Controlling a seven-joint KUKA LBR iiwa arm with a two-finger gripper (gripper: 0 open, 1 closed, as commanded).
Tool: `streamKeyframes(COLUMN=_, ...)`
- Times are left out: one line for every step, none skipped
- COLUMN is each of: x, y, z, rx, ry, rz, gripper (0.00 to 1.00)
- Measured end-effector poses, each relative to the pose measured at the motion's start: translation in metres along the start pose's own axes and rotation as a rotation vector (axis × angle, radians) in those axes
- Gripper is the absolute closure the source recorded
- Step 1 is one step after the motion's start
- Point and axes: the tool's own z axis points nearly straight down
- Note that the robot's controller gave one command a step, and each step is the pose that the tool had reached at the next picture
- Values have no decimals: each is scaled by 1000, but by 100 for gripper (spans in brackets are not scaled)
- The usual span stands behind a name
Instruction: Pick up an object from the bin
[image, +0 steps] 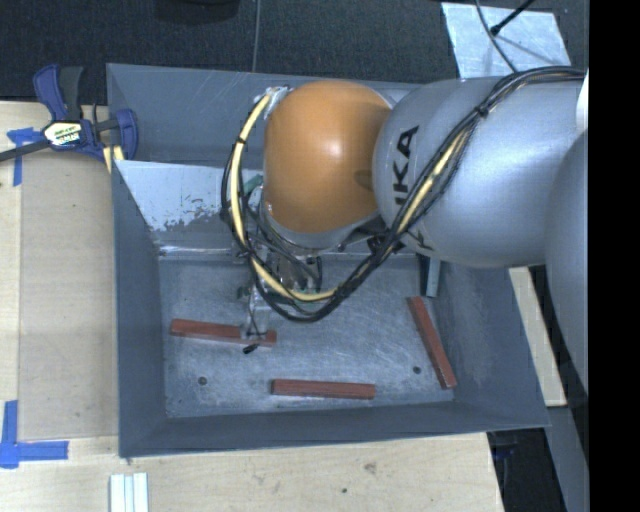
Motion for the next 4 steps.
streamKeyframes(x=-2, y=-9, z=138, rx=1, ry=0, rz=-138, gripper=0)
streamKeyframes(x=-4, y=-9, z=133, rx=-1, ry=-8, rz=-135, gripper=100)
streamKeyframes(x=-19, y=10, z=-35, rx=-2, ry=-17, rz=-368, gripper=100)
streamKeyframes(x=-38, y=-27, z=-16, rx=2, ry=-9, rz=-525, gripper=100)
